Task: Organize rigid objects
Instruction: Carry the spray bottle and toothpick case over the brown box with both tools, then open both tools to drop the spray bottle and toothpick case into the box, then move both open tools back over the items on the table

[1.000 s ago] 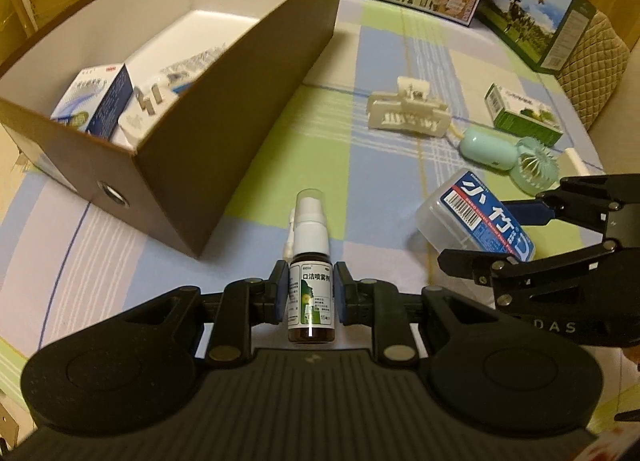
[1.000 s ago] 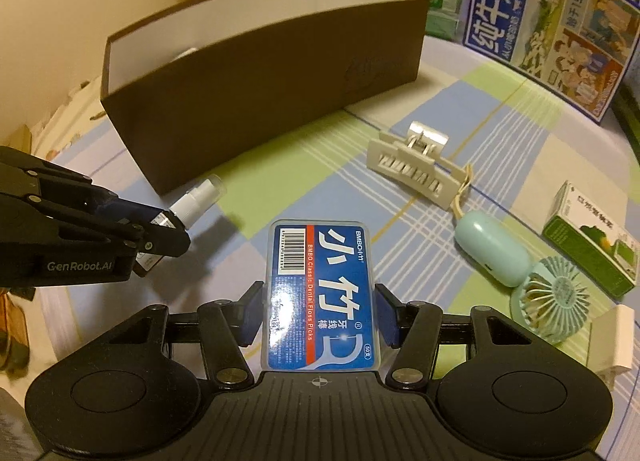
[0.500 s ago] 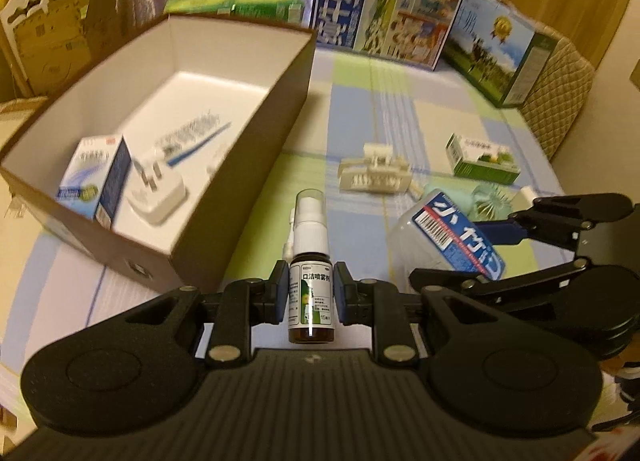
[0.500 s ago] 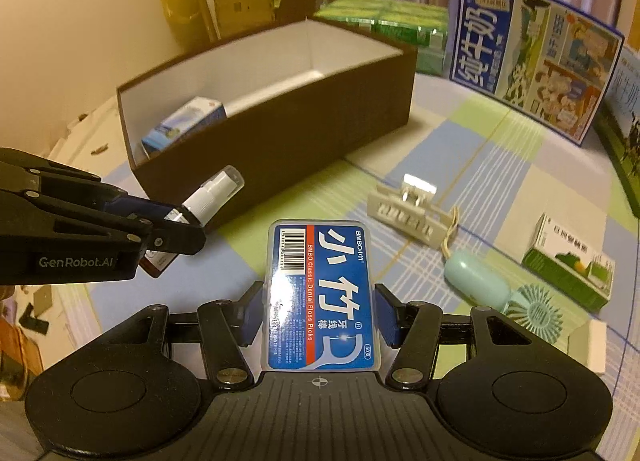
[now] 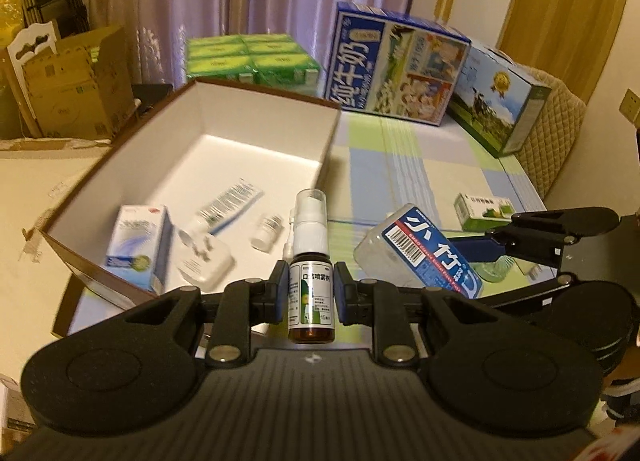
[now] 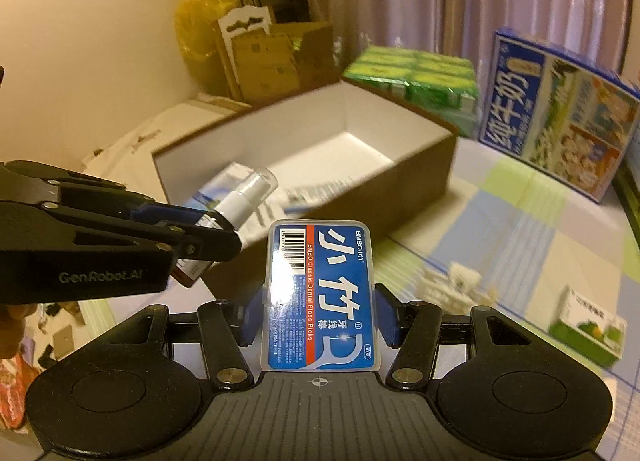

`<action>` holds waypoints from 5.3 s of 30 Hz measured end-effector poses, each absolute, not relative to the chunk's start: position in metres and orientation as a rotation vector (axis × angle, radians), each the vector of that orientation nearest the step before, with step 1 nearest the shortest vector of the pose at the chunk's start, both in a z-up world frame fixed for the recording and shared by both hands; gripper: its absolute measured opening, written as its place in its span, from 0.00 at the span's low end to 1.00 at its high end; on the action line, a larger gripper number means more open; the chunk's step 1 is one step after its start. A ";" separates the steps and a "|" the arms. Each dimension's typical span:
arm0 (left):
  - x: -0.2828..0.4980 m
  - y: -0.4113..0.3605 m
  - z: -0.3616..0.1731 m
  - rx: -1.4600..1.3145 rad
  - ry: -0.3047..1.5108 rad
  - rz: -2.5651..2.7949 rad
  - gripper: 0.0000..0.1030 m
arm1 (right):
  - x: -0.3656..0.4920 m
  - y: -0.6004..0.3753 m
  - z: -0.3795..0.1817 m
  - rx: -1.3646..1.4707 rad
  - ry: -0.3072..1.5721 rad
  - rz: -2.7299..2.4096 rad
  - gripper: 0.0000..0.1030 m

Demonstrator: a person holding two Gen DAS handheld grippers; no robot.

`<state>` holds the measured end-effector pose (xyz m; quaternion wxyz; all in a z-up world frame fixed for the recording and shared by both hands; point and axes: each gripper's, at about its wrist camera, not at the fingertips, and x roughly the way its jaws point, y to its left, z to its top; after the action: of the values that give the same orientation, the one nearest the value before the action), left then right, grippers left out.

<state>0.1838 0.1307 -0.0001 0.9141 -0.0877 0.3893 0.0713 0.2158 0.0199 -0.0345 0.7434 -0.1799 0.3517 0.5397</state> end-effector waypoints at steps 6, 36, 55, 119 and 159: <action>0.184 0.165 0.007 -0.167 0.786 0.172 0.19 | 0.205 0.058 -0.028 -0.386 0.755 1.210 0.52; 0.327 0.301 -0.047 -0.046 0.920 0.080 0.19 | 0.290 0.220 -0.080 -0.423 0.909 0.857 0.52; 0.402 0.312 -0.086 0.018 0.958 0.040 0.36 | 0.345 0.245 -0.103 -0.446 0.932 0.720 0.52; 0.180 0.230 0.003 -0.090 0.886 0.106 0.51 | 0.199 0.074 -0.029 -0.218 0.868 0.937 0.69; 0.174 0.045 -0.049 -0.144 0.987 0.051 0.51 | 0.254 -0.135 -0.060 -0.124 1.025 0.810 0.69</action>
<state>0.1737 0.0455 -0.0490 0.8778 -0.0693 0.4734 0.0243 0.2537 -0.1355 -0.0599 0.7923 -0.0576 0.4766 0.3767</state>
